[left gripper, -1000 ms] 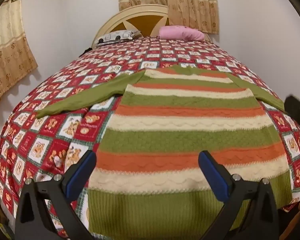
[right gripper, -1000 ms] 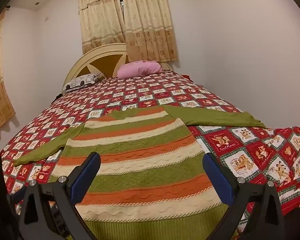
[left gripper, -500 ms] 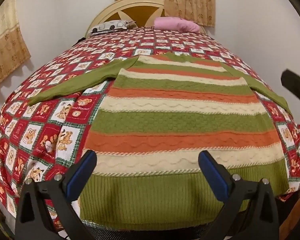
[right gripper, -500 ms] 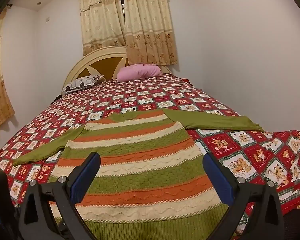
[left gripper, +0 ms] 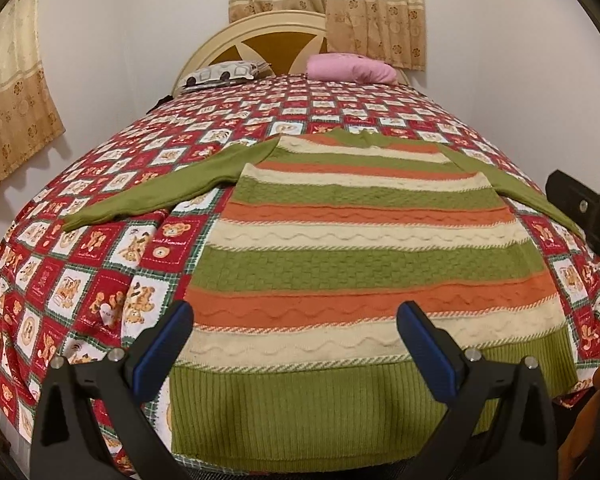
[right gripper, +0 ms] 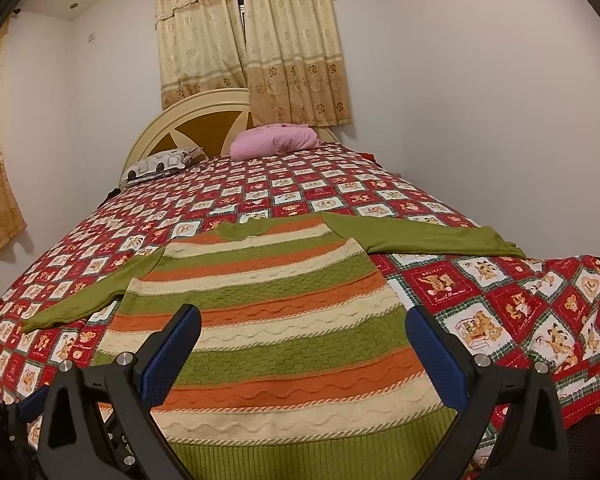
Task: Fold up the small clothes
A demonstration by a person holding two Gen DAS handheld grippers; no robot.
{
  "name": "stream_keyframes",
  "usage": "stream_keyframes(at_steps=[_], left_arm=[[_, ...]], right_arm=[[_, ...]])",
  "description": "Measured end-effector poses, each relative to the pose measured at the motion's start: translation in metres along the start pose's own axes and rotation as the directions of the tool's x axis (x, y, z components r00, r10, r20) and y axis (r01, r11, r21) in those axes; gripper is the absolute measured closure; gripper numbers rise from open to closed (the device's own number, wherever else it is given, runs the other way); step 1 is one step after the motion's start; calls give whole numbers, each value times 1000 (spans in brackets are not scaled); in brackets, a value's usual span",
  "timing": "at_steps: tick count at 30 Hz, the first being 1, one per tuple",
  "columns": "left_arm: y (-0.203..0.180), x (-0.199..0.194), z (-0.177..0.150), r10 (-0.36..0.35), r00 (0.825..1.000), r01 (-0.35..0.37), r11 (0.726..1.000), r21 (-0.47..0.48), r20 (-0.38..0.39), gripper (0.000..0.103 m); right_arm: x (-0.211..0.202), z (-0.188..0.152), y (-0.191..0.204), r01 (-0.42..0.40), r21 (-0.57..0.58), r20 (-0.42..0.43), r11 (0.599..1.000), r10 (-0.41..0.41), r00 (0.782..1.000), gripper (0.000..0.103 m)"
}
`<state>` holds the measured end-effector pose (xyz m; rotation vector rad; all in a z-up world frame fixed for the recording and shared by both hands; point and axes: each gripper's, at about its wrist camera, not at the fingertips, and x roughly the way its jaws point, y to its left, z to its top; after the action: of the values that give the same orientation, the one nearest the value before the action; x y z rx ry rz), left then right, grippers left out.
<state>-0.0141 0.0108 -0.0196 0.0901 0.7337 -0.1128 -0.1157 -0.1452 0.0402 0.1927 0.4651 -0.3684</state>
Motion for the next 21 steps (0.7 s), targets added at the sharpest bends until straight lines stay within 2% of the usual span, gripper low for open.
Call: stream_keyframes(at_steps=[21], left_arm=[[-3, 2, -2, -6, 1000, 6, 1000, 4, -9, 0]], right_arm=[[0, -2, 1, 3, 3, -9, 1000, -3, 1000, 1]])
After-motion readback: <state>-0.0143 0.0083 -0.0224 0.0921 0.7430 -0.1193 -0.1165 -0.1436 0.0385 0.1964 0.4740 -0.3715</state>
